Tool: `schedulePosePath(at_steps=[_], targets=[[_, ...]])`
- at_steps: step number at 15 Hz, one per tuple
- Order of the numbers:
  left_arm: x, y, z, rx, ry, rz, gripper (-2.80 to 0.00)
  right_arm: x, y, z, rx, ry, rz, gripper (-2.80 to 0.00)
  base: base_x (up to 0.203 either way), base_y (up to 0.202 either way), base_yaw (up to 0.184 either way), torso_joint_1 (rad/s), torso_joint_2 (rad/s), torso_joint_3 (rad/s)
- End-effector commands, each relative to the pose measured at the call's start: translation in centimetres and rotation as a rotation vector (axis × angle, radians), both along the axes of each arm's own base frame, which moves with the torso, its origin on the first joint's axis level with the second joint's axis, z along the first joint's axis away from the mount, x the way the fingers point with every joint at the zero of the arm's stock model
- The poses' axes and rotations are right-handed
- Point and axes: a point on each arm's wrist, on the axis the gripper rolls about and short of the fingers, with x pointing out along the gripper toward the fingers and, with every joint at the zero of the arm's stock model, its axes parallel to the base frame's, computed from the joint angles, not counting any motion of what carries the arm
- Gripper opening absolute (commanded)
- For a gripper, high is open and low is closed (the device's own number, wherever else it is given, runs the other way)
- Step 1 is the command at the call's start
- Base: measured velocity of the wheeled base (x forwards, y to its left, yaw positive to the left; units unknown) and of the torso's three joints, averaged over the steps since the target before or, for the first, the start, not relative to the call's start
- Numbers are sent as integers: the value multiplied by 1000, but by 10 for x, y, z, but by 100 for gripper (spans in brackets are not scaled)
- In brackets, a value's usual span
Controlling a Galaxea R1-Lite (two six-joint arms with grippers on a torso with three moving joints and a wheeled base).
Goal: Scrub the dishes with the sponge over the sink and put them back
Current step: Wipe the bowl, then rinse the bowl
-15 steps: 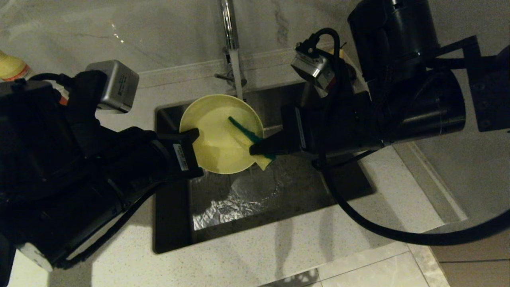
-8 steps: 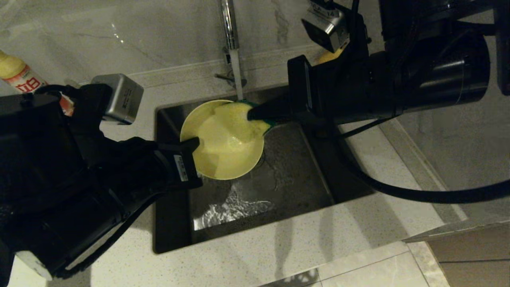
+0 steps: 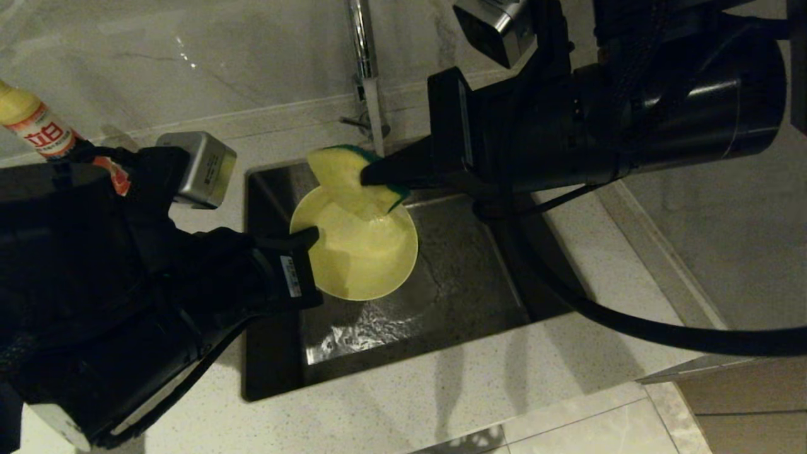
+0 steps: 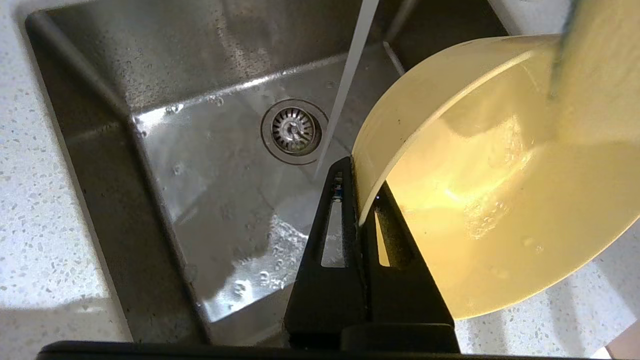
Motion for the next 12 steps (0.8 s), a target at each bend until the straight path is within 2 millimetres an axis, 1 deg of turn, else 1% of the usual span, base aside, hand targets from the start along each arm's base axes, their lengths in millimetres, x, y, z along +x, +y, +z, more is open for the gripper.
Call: schedulePosePath(at_steps=[1,4,7,8,9,11,12], targets=[[2,2,-5,-4,17,17,-280,-12,-16,14,30,-22,-2,-280,0,0,0,0,0,0],[10,5,-11,-39,58,57,-280,-30,-46,33,73,-62,-27,-280,0,0,0,0,0,0],[22,9,-21,-45,139,111,-280,-41,-76,43,91,-81,-78,-280,0,0,0,0,0,0],[31,9,-23,-55,183,140,-280,-45,-87,44,84,-76,-96,-280,0,0,0,0,0,0],[41,7,-24,-76,223,169,-280,-47,-93,40,72,-65,-110,-280,0,0,0,0,0,0],[65,2,-25,-115,311,228,-280,-50,-101,32,54,-49,-126,-280,0,0,0,0,0,0],[80,-1,-24,-138,369,254,-280,-54,-105,28,46,-41,-130,-280,0,0,0,0,0,0]])
